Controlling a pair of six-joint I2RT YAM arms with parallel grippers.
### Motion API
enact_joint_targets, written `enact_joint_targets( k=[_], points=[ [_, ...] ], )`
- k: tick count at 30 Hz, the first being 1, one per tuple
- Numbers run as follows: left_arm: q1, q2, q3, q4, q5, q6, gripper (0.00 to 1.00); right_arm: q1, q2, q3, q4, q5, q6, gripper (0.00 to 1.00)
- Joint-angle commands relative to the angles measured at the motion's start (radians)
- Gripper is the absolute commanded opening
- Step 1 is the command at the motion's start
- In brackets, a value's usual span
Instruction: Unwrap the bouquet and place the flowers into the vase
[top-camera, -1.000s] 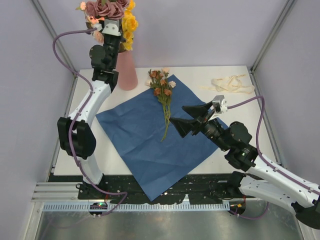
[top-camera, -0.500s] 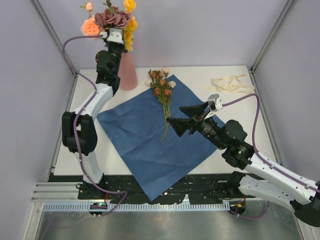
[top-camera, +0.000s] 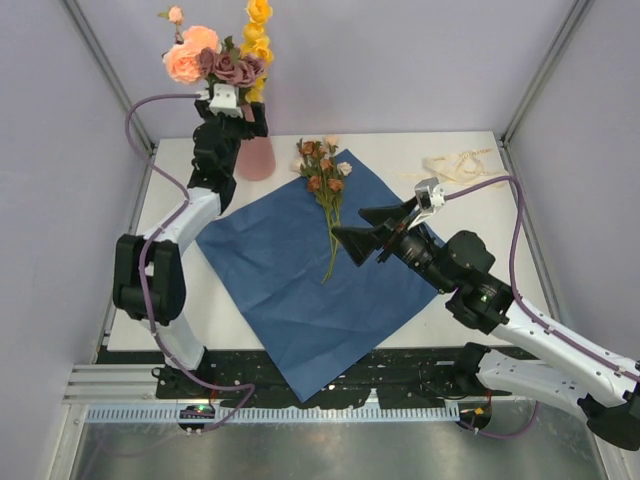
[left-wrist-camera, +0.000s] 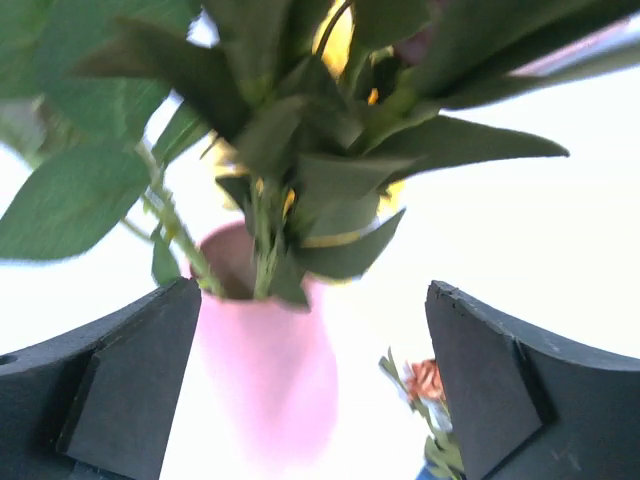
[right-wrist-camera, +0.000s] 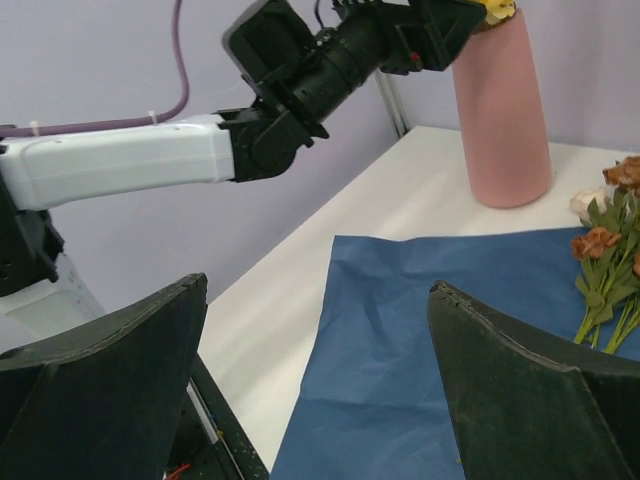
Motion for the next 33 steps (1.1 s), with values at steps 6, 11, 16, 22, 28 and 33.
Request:
enact_joint_targets(
  k=[6,11,16,22,28,33],
  points=[
    [0.004,-0.262,-0.183,-0.149,0.009,-0.089,1.00,-0.003,-0.024,0.019,-0.081,0.059,0.124,0.95],
    [0.004,-0.328,-0.310,-0.197,0.049,-0.137,1.00,-0.001,-0.028,0.002,-0.087,0.071,0.157,0.95],
    [0.004,-0.406,-0.392,-0.344,0.147,-0.203,1.00,-0.001,0.040,0.022,-0.131,0.146,0.181,0.96],
    [0.004,-0.525,-0.398,-0.626,0.305,-0.247,1.00,-0.043,0.168,0.078,-0.194,0.240,0.076,0.91],
    [0.004,-0.759,-0.511,-0.770,0.426,-0.304,1.00,-0.165,0.301,0.080,-0.165,0.182,0.069,0.76],
    [0.004,-0.950,-0.542,-0.956,0.521,-0.301,1.00,-0.274,0.484,0.103,-0.151,0.083,0.092,0.68]
  ],
)
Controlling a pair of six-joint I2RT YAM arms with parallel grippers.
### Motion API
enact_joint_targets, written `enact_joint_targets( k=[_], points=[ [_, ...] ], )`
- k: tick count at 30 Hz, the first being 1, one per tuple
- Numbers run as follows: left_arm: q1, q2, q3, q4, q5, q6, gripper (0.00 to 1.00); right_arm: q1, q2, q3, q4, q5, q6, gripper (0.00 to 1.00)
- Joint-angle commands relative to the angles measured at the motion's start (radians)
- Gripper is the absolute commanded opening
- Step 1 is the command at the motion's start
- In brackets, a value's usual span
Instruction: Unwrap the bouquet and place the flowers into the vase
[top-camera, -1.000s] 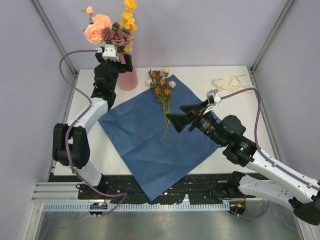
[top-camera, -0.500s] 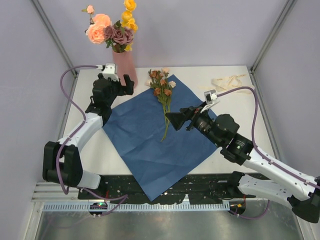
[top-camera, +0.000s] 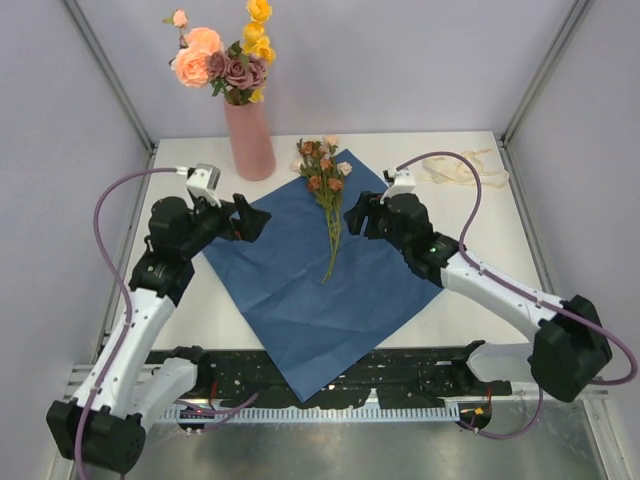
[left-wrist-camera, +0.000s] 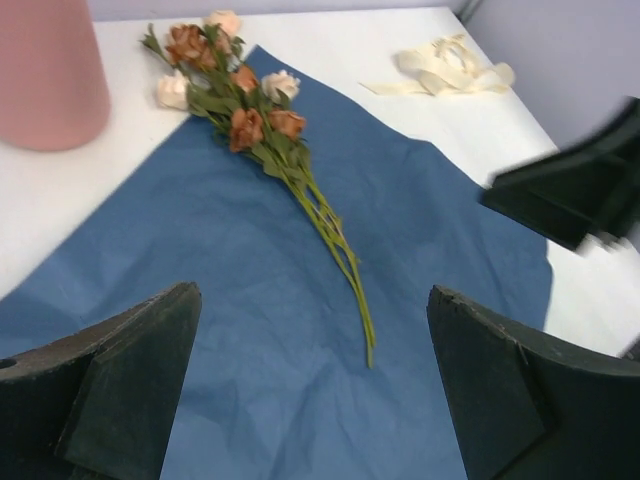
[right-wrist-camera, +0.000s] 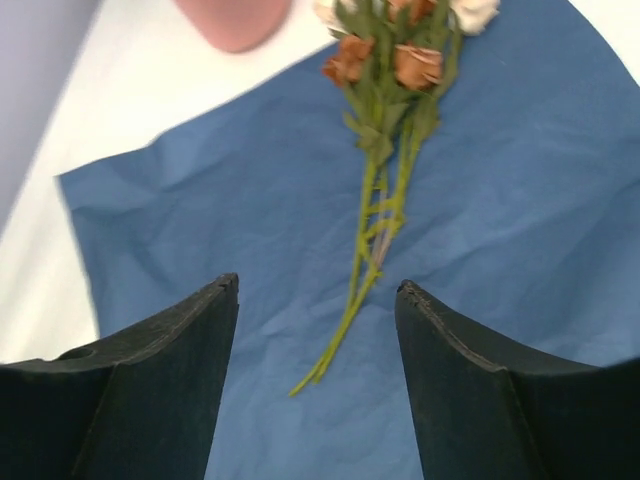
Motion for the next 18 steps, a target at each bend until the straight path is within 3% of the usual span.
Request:
enact_joint_targets(
  k=[1,5,9,12,18],
  points=[
    [0.004,-0.155,-0.019,-0.230,0.145,0.004,1.00,-0.067,0.124,0.056,0.053,-0.062,0.007,0.65],
    [0.001,-0.313,-0.069,-0.313,0.092,0.067,1.00,-0.080,0.268,0.127,0.056,-0.067,-0.003,0.57],
    [-0.004,-0.499,-0.230,-0.194,0.044,0.053,1.00,-0.080,0.420,0.229,0.046,-0.087,-0.007,0.46],
    [-0.006,-0.550,-0.233,-0.216,0.006,0.062,1.00,-0.075,0.539,0.323,0.023,-0.140,-0.022,0.44],
    [-0.012,-0.565,-0.220,-0.246,-0.030,0.065,1.00,-0.046,0.711,0.506,-0.129,-0.079,-0.059,0.43]
  ],
)
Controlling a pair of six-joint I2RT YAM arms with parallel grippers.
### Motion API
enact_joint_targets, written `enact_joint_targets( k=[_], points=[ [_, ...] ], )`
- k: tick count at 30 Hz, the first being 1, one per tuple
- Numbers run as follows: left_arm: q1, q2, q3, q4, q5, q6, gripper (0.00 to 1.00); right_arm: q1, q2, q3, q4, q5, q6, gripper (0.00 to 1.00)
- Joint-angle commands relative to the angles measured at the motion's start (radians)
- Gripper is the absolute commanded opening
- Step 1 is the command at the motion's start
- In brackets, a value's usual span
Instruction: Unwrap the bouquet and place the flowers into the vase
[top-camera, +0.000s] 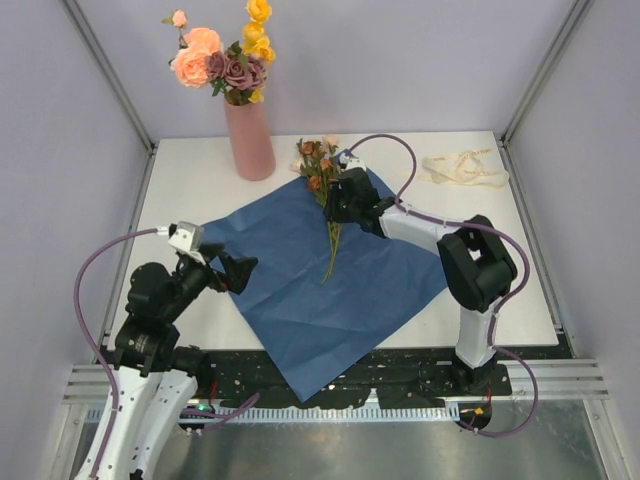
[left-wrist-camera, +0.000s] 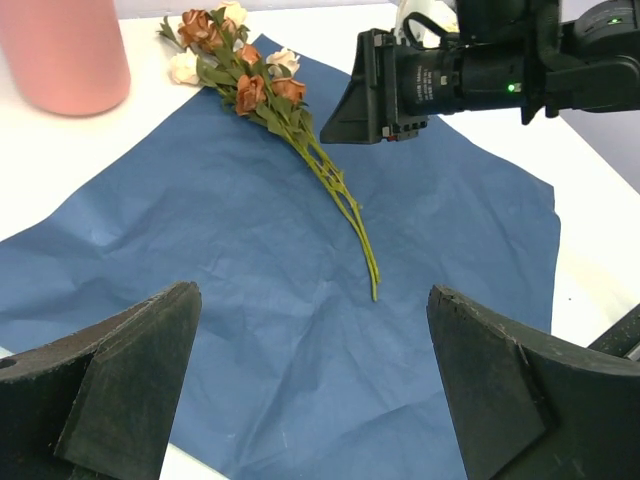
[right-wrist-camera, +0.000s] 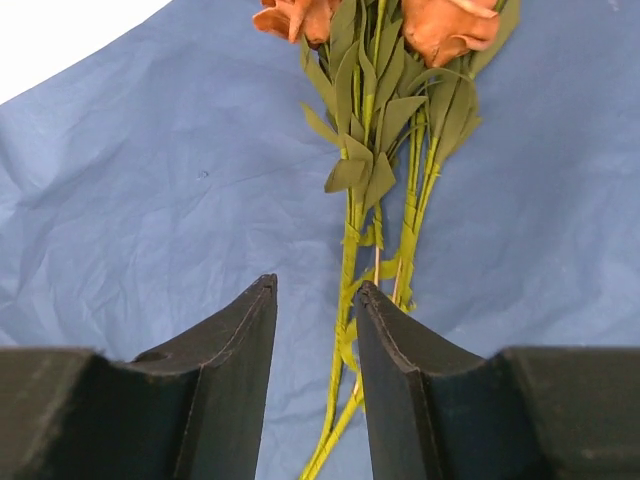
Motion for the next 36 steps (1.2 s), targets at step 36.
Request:
enact_joint_targets(
  k=[36],
  points=[
    [-0.016,0.100,0.128,0.029,0.053,-0.168,0.93,0.102,-0.080,-0.043,0.182,-0.023,-0.053,0.05]
  ],
)
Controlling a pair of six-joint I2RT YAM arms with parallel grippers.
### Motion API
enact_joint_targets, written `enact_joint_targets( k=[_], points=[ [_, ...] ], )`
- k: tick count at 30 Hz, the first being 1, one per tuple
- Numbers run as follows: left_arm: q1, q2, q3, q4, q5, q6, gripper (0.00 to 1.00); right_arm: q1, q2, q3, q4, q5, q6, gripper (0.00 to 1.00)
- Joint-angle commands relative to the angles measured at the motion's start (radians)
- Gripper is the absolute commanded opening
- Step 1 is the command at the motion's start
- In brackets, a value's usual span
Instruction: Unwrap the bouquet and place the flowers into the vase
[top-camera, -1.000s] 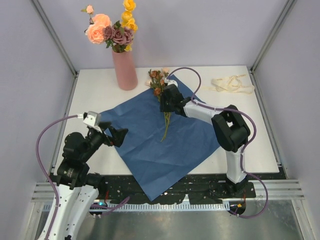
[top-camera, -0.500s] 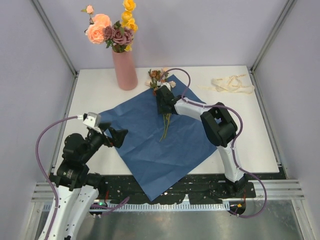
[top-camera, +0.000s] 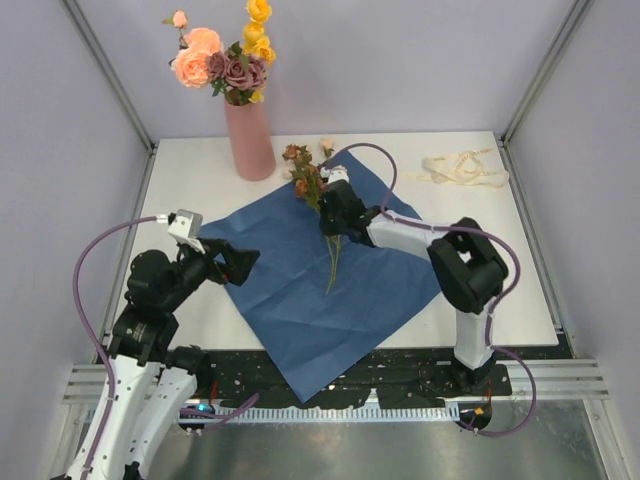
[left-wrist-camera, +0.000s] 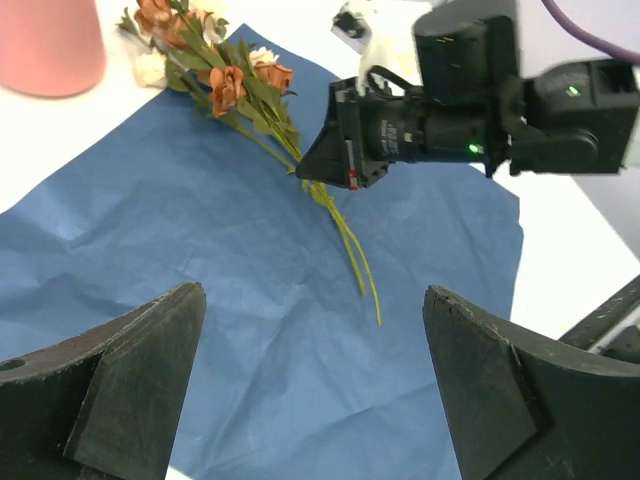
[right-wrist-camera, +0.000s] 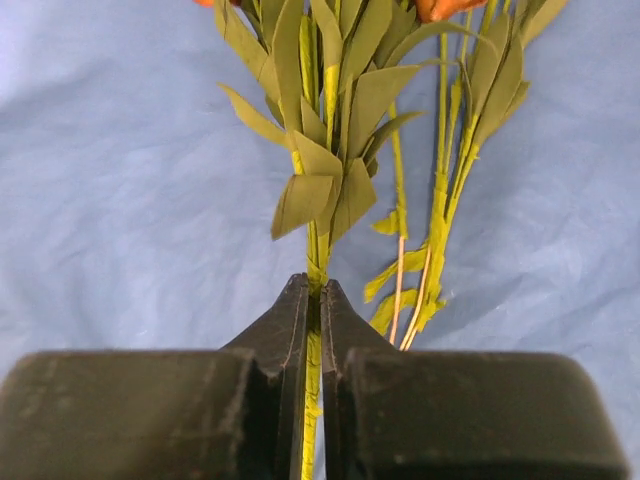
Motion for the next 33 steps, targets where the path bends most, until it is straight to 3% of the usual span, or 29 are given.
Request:
enact_joint_targets(
  k=[1,8,18,27,32,33],
  points=[
    [-0.002,0.030,0.059,0.099,0.081,-0.138,0.93,0.004,-0.267,-0.175,0.305,-0.122,0.049,0.05],
    [-0.002,0.093,0.017,0.270,0.156,-0.228,0.89,0.041,-0.525,-0.404,0.470,-0.222,0.067,0.05],
    [-0.044,0.225,-0.035,0.546,0.306,-0.347,0.83,0.190,-0.700,-0.502,0.642,-0.371,0.041,0.05],
    [-0.108,0.234,-0.072,0.630,0.271,-0.396,0.66,0.248,-0.707,-0.485,0.701,-0.435,0.041,0.05],
    [-0.113,0.239,-0.067,0.629,0.266,-0.401,0.51,0.265,-0.711,-0.482,0.701,-0.455,0.023,0.06],
    [-0.113,0.245,-0.066,0.629,0.271,-0.401,0.44,0.268,-0.706,-0.479,0.696,-0.460,0.023,0.05]
  ],
)
